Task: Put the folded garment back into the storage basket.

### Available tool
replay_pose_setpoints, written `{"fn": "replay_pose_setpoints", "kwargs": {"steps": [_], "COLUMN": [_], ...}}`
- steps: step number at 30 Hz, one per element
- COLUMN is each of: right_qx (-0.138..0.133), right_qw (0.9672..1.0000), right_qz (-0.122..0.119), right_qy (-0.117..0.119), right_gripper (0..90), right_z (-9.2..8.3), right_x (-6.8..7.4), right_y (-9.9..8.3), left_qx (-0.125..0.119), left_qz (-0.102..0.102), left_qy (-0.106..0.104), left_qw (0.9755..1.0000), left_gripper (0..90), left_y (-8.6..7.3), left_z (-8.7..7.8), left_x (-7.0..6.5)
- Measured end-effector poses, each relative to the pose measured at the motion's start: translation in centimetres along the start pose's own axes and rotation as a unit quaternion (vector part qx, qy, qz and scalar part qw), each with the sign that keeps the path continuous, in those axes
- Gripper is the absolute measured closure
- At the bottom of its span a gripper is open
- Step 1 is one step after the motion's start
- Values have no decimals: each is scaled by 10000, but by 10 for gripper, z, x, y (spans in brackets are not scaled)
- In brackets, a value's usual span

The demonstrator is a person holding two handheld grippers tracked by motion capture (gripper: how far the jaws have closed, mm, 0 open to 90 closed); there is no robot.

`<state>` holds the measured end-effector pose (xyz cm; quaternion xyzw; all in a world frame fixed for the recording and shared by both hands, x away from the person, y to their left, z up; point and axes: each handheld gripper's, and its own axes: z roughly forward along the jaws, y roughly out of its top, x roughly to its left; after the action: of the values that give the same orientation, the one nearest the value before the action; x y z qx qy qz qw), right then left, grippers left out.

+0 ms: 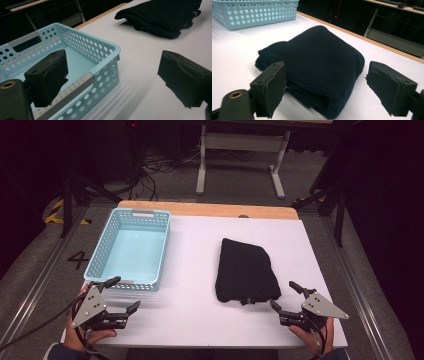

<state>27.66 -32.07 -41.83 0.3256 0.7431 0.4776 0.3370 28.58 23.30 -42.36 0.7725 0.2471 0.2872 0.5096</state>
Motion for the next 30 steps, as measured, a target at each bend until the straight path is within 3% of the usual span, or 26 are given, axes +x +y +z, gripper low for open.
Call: {"fn": "replay_pose_setpoints", "kwargs": {"steps": [8, 14, 20, 25, 30], "right_qx": [40, 93, 169, 224, 353], "right_qw": [10000, 9999, 9998, 9996, 9991], "right_qz": [72, -5, -21, 143, 234], "right_qy": [-7, -50, -71, 12, 98], "right_gripper": [156, 145, 118, 81, 66], "right_z": [2, 4, 10, 15, 33], "right_x": [-1, 1, -2, -9, -18], "right_y": [-2, 1, 9, 21, 36], "left_qx": [-1, 61, 18, 30, 76], "left_qz": [21, 46, -2, 6, 41], "left_qy": [-6, -38, -60, -93, -84], "left_qw": [10000, 10000, 10000, 10000, 9999], "left_gripper": [111, 102, 90, 85, 83], "left_y": [-4, -6, -7, -8, -8], "left_z": [5, 6, 8, 8, 9], "left_x": [-3, -5, -5, -6, -5]}}
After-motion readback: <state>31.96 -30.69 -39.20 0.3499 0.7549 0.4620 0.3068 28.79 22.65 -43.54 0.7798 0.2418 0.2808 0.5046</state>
